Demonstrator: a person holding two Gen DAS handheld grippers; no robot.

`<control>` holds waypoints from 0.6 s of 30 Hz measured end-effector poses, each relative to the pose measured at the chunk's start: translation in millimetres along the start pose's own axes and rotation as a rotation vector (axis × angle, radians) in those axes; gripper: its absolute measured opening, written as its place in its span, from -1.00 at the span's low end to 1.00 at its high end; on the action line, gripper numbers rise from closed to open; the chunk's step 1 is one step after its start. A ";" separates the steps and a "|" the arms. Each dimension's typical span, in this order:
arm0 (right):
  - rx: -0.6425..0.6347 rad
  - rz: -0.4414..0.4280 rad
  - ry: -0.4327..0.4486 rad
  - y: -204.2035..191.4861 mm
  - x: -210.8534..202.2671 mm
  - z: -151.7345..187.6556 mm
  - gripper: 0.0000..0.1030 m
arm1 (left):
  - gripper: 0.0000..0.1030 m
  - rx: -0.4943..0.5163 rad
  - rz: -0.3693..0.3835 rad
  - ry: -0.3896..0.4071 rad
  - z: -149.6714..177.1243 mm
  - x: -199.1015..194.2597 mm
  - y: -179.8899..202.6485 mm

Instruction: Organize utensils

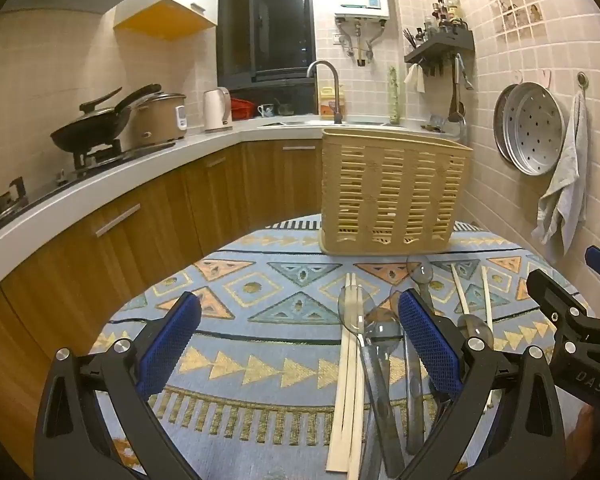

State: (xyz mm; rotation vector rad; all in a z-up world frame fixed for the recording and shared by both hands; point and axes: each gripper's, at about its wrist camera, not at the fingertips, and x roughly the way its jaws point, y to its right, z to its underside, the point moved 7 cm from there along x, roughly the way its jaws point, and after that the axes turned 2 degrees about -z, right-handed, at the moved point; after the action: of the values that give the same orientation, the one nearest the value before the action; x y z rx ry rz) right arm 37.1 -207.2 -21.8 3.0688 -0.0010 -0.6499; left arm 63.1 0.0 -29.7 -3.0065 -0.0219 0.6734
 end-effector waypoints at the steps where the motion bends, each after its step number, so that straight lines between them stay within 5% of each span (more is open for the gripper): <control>1: 0.000 0.000 0.001 -0.1 -0.2 0.0 0.86 | 0.86 0.002 -0.001 0.001 0.0 -0.4 0.1; 13: 0.011 0.002 0.013 1.4 -1.0 -2.9 0.86 | 0.85 0.008 0.027 0.007 -5.7 -0.4 -0.1; 18: 0.020 -0.030 0.105 -0.8 -19.1 -7.8 0.86 | 0.68 -0.017 -0.014 0.132 -11.0 -23.0 -5.8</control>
State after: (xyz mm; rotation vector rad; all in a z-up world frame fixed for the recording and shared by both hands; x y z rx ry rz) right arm 22.8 -206.3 -6.9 3.1240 0.0400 -0.4913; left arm 46.9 4.5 -9.6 -3.0571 -0.0422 0.4743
